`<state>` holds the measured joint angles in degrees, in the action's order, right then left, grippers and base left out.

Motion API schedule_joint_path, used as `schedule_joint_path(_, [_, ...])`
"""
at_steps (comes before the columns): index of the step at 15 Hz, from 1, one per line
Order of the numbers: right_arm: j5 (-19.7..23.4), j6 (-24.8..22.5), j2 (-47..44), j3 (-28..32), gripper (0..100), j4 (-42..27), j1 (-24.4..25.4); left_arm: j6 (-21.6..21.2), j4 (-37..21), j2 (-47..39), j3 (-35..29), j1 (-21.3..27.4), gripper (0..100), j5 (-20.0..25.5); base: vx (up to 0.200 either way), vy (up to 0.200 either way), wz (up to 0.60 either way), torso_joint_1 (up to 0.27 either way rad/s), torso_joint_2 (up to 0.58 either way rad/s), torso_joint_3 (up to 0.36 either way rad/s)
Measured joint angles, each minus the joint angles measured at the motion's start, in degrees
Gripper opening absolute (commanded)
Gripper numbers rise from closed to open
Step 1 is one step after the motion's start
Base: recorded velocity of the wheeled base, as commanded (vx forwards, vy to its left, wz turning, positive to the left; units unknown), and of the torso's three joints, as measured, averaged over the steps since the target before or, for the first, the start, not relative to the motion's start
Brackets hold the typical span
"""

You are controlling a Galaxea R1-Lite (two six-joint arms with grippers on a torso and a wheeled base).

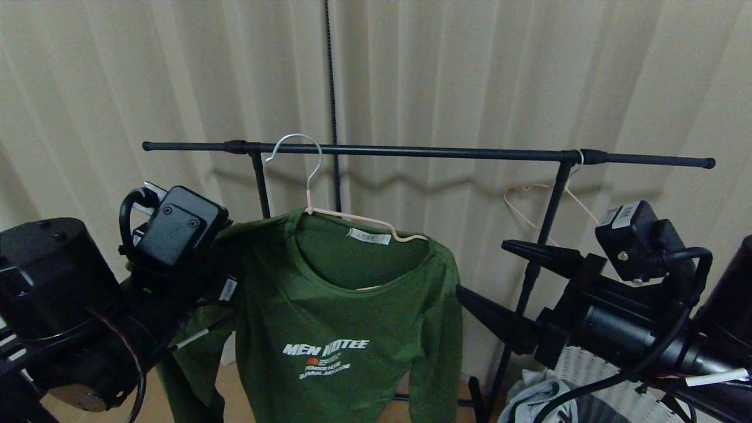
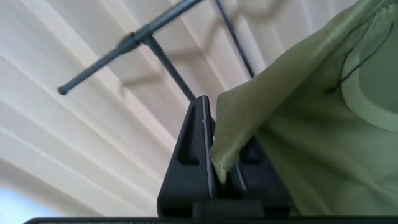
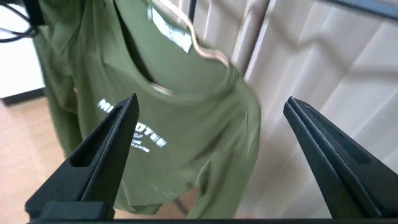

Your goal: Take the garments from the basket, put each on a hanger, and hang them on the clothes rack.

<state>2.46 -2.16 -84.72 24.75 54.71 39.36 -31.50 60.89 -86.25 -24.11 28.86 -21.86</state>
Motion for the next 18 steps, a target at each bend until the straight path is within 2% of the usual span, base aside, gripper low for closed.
schedule_joint_path(3, [-0.3,-7.2,-1.9,3.1,100,-0.7,0.1,0.9,0.1,-0.4,0.0,3.7,0,-3.6,0.000,0.000,0.00,0.000,0.00,0.000])
schedule_joint_path(6, [-0.6,-11.1,-4.5,8.1,100,-4.1,0.0,1.7,0.0,-0.5,-0.3,6.9,0,-4.4,0.000,0.000,0.00,0.000,0.00,0.000])
schedule_joint_path(13, [-3.7,-14.2,-12.3,17.5,100,-6.0,-0.2,1.7,0.1,0.3,0.2,9.9,0,-4.2,0.000,0.000,0.00,0.000,0.00,0.000])
schedule_joint_path(18, [-3.9,-15.3,-14.9,19.2,100,-6.0,-0.1,1.7,0.1,0.8,0.7,11.7,0,-3.9,0.000,0.000,0.00,0.000,0.00,0.000])
